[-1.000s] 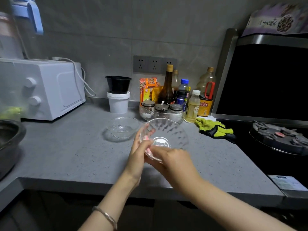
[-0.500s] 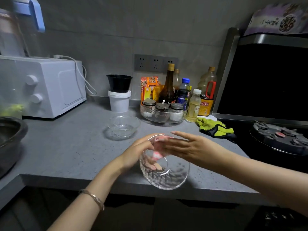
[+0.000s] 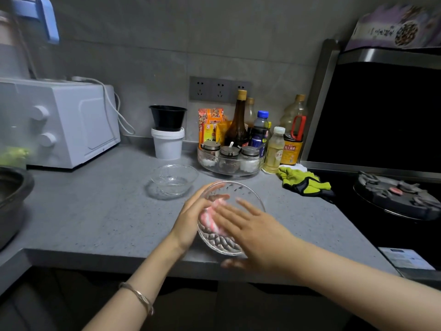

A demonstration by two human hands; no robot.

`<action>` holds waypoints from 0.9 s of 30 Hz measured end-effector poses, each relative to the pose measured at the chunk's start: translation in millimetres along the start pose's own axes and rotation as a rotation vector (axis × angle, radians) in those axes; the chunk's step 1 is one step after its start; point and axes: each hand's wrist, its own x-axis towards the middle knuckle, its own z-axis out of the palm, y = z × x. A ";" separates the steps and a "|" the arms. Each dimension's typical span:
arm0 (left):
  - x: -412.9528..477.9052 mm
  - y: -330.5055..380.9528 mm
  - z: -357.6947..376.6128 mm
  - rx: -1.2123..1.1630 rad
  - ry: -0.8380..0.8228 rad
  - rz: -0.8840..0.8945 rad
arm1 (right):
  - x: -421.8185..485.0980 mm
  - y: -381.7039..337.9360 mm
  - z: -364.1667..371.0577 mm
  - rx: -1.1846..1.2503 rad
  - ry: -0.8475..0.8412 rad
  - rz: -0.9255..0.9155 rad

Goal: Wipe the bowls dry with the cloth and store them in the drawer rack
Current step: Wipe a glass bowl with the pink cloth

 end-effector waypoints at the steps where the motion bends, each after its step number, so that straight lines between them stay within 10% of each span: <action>1: 0.3 2.0 -0.9 0.014 0.016 0.004 | 2.7 1.8 0.1 -0.042 0.005 0.040; 8: 1.1 -2.1 -1.4 -0.017 0.117 0.005 | 0.6 -12.7 0.3 0.259 0.078 -0.035; 14: -1.7 -4.5 -3.4 -0.028 0.095 -0.040 | 7.0 -1.8 9.3 0.031 0.116 0.099; 23: 4.0 -0.4 -10.6 0.133 -0.058 -0.128 | -5.9 -0.9 -16.2 0.621 0.118 0.157; 27: 3.9 0.7 -8.2 0.254 0.041 0.191 | -6.3 2.3 -22.2 1.001 0.114 0.237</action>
